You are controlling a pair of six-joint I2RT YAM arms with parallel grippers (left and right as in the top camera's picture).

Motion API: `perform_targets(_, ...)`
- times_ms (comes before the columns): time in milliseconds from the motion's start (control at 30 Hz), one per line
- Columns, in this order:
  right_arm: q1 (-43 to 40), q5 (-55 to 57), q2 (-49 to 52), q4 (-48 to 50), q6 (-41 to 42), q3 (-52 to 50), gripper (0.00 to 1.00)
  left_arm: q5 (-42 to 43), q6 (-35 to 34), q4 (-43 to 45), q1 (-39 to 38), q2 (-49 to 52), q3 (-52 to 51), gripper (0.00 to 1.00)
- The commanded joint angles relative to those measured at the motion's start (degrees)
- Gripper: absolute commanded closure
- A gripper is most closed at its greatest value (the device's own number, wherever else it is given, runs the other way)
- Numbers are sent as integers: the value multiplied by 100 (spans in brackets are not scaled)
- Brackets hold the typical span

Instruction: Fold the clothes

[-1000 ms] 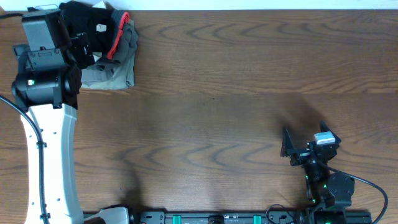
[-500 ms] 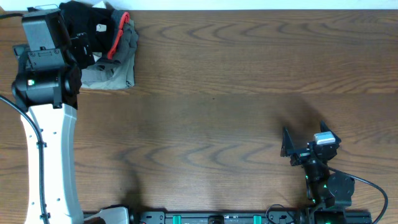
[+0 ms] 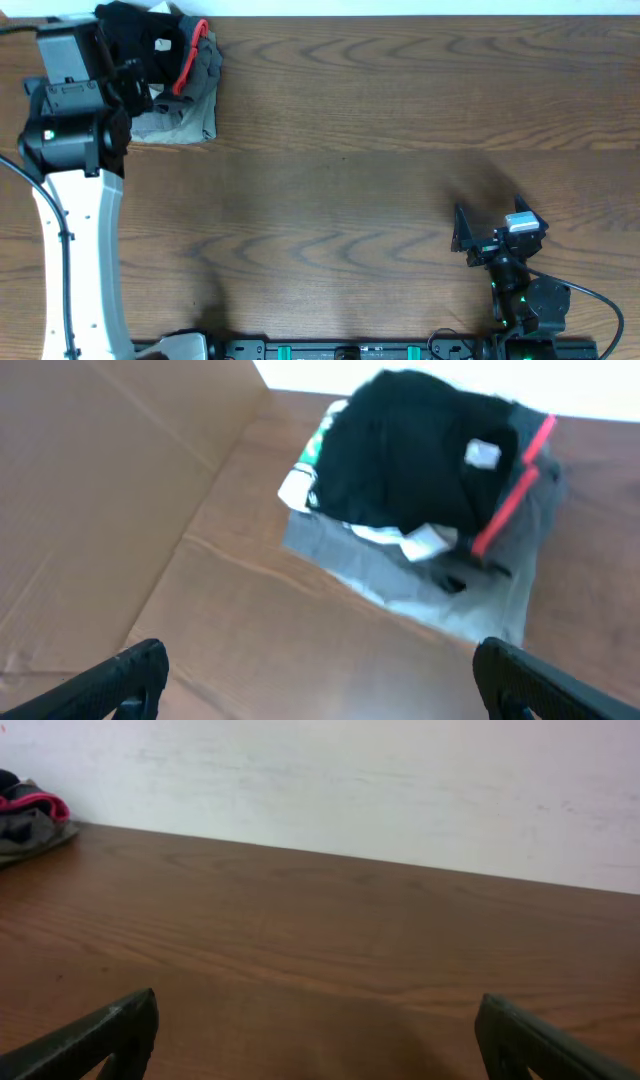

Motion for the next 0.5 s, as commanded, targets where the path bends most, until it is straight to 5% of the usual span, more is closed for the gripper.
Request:
perform_targets(0,-31,39,15,-26,74,-9,1,485,-26,-55,-83,-664,-170,2)
perform_targets(167,-31,39,15,-28,74,-9,1,1600,-28,426,-221,-1687,-1062,2)
perform_targets(467,-31,39,15,-28,74,-9,1,2588,-579,3477,-278,-4159,-4837,2)
